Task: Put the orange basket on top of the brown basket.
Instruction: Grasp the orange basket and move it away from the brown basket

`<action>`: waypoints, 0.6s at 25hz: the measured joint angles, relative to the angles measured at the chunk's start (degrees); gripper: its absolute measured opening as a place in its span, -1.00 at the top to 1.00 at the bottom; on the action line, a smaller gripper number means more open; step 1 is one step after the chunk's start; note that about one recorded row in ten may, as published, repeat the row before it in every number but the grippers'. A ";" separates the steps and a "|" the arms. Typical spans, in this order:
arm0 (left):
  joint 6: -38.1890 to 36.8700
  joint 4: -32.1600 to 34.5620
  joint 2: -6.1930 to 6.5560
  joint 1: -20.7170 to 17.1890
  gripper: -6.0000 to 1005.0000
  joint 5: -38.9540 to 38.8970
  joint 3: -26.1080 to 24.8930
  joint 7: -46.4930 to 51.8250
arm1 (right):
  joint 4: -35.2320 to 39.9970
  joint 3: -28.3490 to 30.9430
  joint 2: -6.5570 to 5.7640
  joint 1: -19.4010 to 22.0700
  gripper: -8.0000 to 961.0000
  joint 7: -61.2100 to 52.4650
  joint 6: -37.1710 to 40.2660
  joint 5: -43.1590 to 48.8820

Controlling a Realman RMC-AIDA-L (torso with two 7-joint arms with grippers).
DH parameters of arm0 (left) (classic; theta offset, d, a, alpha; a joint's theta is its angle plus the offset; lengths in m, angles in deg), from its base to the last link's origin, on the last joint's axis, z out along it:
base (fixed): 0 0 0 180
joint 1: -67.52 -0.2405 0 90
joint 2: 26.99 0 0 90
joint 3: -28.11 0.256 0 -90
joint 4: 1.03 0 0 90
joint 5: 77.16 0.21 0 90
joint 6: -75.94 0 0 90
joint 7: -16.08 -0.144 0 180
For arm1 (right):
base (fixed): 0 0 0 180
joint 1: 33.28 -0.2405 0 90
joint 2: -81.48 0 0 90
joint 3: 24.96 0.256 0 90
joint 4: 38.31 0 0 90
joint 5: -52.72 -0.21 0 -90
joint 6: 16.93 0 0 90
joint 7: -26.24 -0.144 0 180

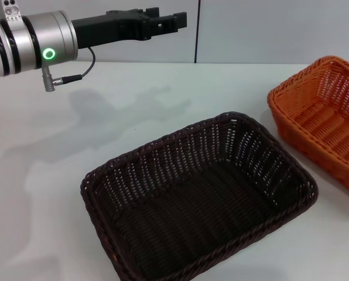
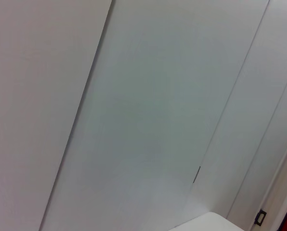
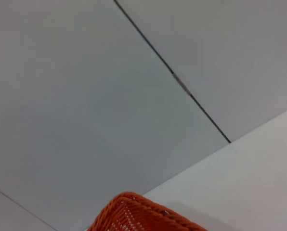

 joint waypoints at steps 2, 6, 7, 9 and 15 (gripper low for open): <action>0.12 0.15 0.01 -0.02 -0.62 0.00 0.05 -0.01 | 1.35 -0.37 -0.47 0.16 0.88 -2.77 0.91 0.96; 0.17 0.37 0.05 -0.01 -0.62 0.01 0.05 -0.01 | 2.81 -0.54 -2.75 -1.20 0.63 -9.52 4.98 7.54; 0.19 0.54 0.14 0.09 -0.62 0.01 0.05 -0.01 | 2.88 -0.46 -3.50 -2.01 0.55 -11.28 6.28 10.18; 0.21 0.56 0.15 0.22 -0.62 0.06 0.05 -0.01 | 2.89 -0.24 -4.77 -4.08 0.38 -13.87 9.14 15.95; -0.04 1.24 0.17 0.84 -0.62 0.32 0.81 -0.01 | 1.86 -0.45 -6.65 -9.46 -0.16 -15.77 14.80 27.12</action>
